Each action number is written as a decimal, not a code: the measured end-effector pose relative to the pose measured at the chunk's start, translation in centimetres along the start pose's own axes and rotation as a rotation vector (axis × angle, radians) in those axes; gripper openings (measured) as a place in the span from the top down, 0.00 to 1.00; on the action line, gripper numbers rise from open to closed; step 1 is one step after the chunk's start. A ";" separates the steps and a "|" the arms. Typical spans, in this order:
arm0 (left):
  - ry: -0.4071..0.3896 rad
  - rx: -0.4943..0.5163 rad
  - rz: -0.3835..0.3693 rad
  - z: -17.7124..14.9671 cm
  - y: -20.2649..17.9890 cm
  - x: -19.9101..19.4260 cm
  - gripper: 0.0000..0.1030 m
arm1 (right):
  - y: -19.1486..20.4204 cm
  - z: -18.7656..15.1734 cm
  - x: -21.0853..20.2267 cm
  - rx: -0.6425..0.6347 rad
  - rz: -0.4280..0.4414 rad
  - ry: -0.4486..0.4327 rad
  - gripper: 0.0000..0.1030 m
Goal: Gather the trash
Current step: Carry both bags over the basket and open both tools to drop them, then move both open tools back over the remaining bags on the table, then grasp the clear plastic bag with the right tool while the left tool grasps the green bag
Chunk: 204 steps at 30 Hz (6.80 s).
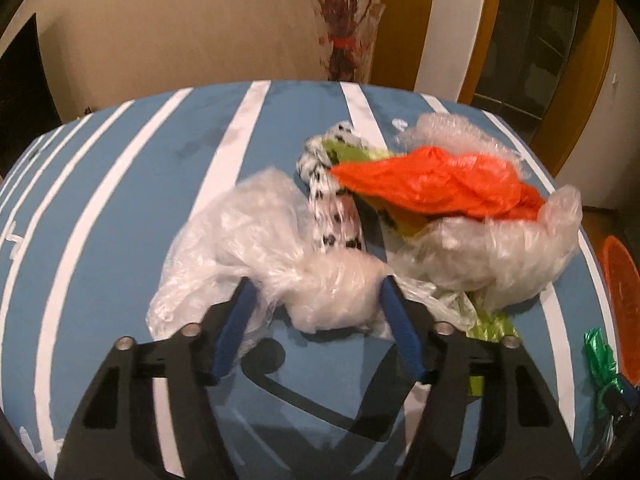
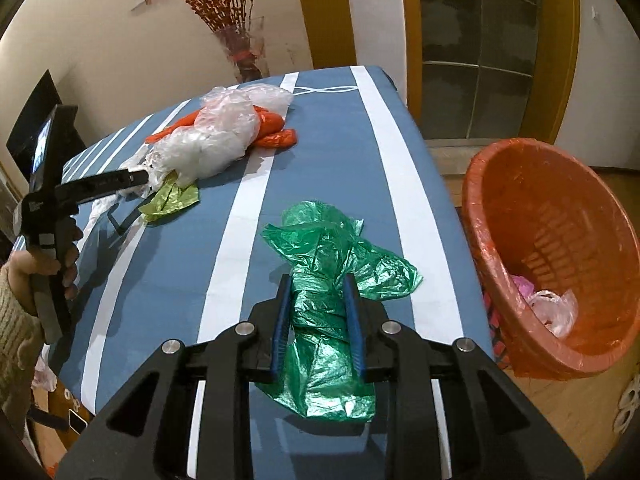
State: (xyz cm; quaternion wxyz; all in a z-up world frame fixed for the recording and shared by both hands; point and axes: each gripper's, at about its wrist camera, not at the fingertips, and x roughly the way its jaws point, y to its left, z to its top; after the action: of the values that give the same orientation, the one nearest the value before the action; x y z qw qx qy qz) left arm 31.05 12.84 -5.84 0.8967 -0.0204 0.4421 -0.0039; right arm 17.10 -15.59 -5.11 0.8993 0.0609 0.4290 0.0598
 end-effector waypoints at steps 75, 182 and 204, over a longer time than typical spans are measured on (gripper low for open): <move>-0.104 0.444 -0.591 -5.4 -34.3 -9.6 0.62 | -17.9 1.2 -10.6 0.343 -0.279 -0.376 0.75; -0.148 -0.086 -0.080 -3.2 4.2 -6.5 0.20 | 7.5 6.7 2.6 -0.157 -0.020 -0.156 0.88; -0.012 -0.052 -0.050 1.7 -5.5 1.4 0.74 | -3.1 4.7 0.1 0.027 -0.125 -0.160 0.88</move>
State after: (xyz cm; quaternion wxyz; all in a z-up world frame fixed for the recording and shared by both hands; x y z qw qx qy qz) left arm 33.35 7.40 -5.66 0.8982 -0.0546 0.4360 -0.0150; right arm 21.04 -18.92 -2.73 0.9318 0.0508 0.3594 -0.0071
